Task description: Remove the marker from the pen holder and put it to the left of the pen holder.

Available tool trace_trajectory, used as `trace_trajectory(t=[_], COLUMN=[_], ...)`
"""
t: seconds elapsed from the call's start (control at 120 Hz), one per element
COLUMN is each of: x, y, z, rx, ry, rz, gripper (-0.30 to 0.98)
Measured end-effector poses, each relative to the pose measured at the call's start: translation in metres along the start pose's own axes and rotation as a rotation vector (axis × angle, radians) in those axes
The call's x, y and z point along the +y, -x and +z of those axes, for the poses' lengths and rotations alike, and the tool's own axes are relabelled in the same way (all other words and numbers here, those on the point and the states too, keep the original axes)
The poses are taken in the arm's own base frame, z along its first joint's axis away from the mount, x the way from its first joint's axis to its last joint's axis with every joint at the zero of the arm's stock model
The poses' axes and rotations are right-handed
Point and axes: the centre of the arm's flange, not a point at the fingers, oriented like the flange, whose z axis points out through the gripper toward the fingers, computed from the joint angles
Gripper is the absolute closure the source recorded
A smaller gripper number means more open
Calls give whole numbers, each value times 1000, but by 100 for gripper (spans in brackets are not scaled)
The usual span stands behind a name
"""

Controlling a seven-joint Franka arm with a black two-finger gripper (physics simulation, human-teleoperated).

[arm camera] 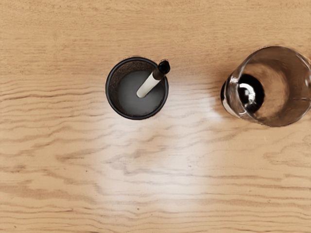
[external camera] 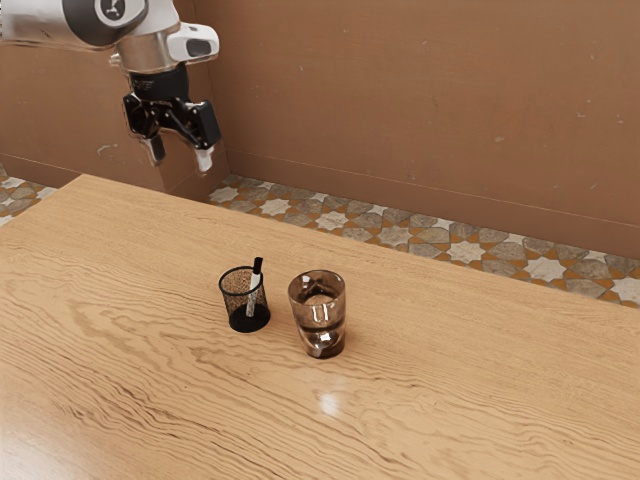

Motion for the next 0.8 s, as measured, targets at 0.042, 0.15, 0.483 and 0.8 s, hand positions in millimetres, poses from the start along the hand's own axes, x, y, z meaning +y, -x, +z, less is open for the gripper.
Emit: trace_trajectory(t=[0.042, 0.15, 0.483, 0.8], x=[-1, -45, -45, -55], y=[-17, -23, -88, -146], z=[-19, -32, 41, 206], rx=[37, 47, 15, 71], ry=[-7, -23, -85, -39], rz=[3, -59, -8, 117], gripper=[0, 0, 0, 0])
